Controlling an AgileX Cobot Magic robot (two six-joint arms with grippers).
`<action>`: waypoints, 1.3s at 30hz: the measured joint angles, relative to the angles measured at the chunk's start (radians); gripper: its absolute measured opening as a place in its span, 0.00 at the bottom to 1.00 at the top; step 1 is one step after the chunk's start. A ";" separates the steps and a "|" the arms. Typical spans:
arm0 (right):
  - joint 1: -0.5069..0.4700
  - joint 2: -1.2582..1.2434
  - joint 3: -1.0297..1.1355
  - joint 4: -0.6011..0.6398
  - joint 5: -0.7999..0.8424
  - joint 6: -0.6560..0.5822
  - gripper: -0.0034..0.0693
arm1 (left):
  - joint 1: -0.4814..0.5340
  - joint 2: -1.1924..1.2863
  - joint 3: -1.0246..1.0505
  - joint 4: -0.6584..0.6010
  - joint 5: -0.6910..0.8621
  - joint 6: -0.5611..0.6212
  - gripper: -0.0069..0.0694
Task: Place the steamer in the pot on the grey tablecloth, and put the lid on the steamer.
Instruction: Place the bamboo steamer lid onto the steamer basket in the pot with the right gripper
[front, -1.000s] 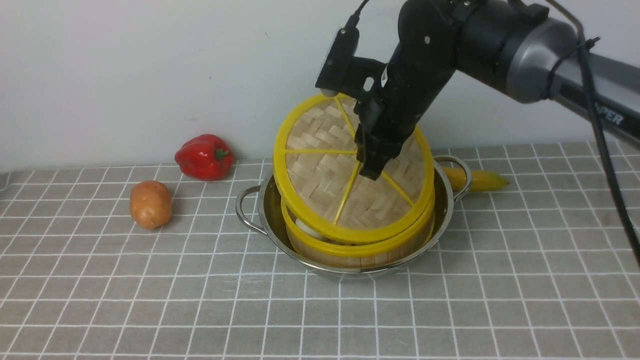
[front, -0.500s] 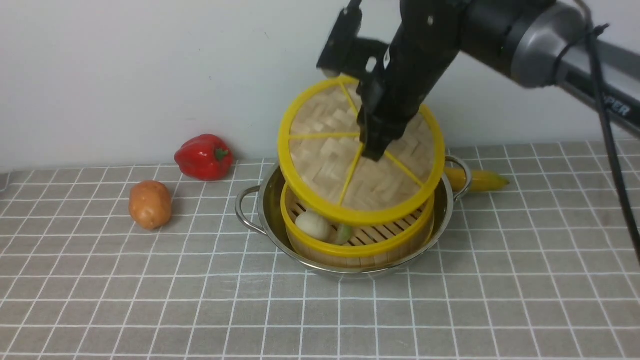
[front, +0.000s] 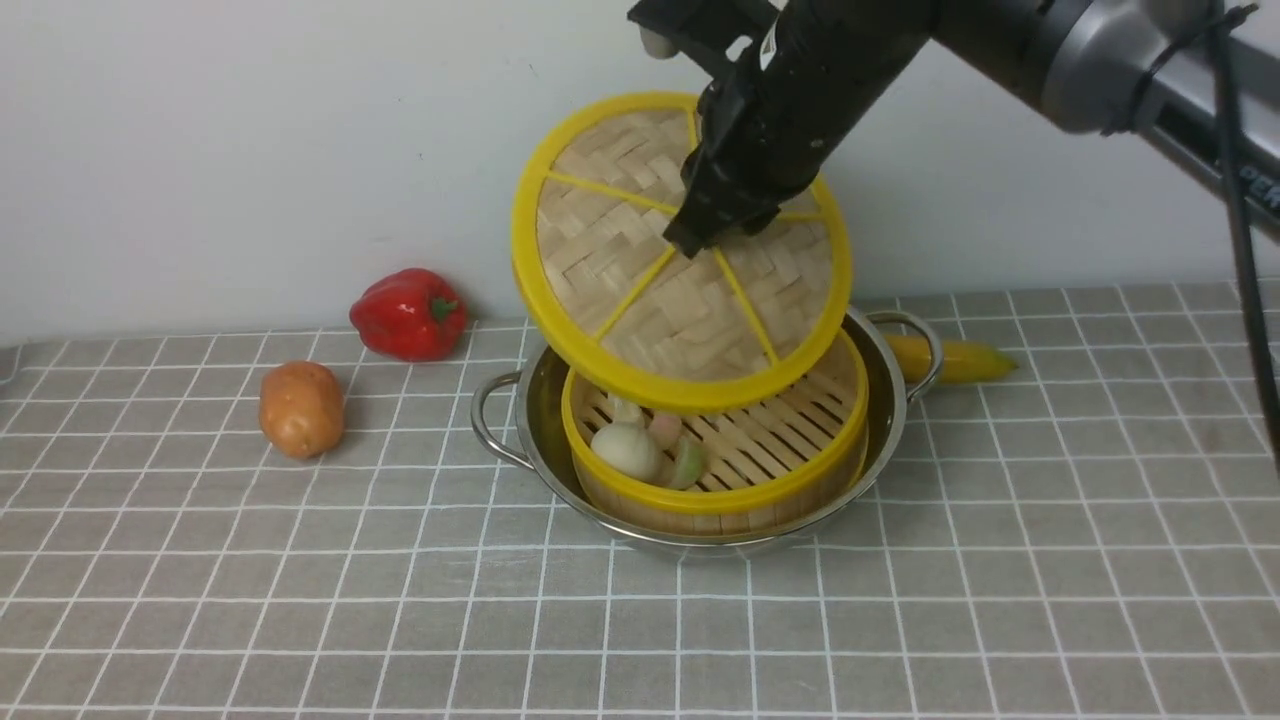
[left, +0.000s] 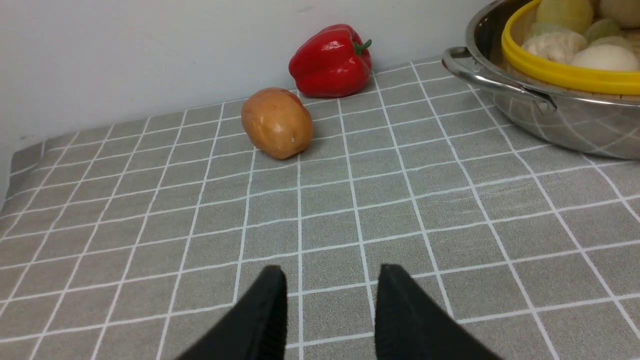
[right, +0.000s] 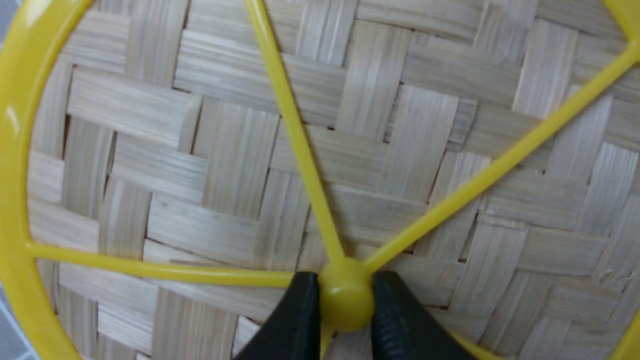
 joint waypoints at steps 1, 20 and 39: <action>0.000 0.000 0.000 0.001 0.000 0.005 0.25 | 0.000 0.000 0.000 0.000 0.000 0.000 0.41; 0.000 -0.051 0.171 0.035 -0.001 0.138 0.25 | 0.000 0.000 0.001 0.000 0.000 0.000 0.41; 0.001 0.000 0.171 -0.019 -0.025 0.060 0.25 | 0.000 0.000 0.001 0.000 0.000 0.000 0.41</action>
